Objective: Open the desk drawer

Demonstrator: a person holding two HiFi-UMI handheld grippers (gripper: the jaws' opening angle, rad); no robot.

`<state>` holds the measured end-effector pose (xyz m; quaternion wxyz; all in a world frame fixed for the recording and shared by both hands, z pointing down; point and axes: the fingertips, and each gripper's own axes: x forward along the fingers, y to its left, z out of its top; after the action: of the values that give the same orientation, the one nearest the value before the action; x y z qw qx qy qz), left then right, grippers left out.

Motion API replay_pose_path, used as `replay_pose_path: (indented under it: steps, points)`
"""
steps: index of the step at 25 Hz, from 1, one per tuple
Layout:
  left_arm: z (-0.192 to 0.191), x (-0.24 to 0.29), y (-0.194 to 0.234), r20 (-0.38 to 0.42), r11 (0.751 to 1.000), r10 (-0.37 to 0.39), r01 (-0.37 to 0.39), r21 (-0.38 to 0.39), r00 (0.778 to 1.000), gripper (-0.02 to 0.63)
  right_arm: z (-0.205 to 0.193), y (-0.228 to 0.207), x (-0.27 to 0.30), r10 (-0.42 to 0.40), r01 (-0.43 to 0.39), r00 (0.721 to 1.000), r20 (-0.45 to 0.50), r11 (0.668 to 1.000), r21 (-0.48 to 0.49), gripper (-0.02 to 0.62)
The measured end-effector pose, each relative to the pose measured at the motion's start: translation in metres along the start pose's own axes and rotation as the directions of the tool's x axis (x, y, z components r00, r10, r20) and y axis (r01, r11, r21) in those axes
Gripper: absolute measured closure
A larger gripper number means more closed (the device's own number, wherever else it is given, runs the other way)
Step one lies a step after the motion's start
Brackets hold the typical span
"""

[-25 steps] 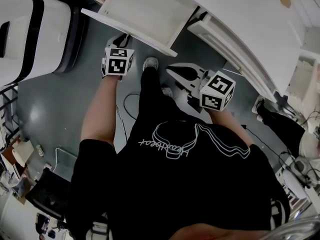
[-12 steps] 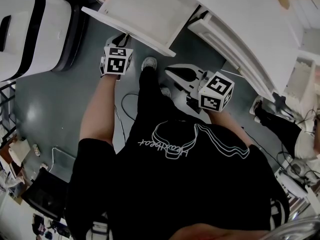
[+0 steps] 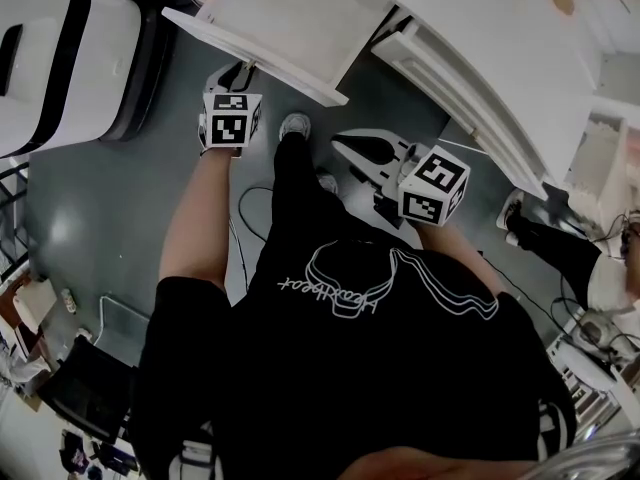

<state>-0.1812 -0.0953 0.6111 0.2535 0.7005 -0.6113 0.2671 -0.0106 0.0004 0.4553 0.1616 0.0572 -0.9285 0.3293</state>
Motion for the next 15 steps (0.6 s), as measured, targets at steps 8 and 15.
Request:
replay_pose_path:
  steps: [8,15]
  points:
    - [0.025,-0.067,-0.035,0.127,0.982,-0.051,0.073,-0.175,0.991,0.471,0.011,0.020,-0.033,-0.008,0.011,0.998,0.062,0.998,-0.056,0.589]
    - [0.072,-0.171,-0.110,0.233,0.962,-0.167,0.210,-0.176,0.958,0.472,0.044,0.053,-0.062,0.012,0.009,0.993,0.118,0.985,-0.174,0.589]
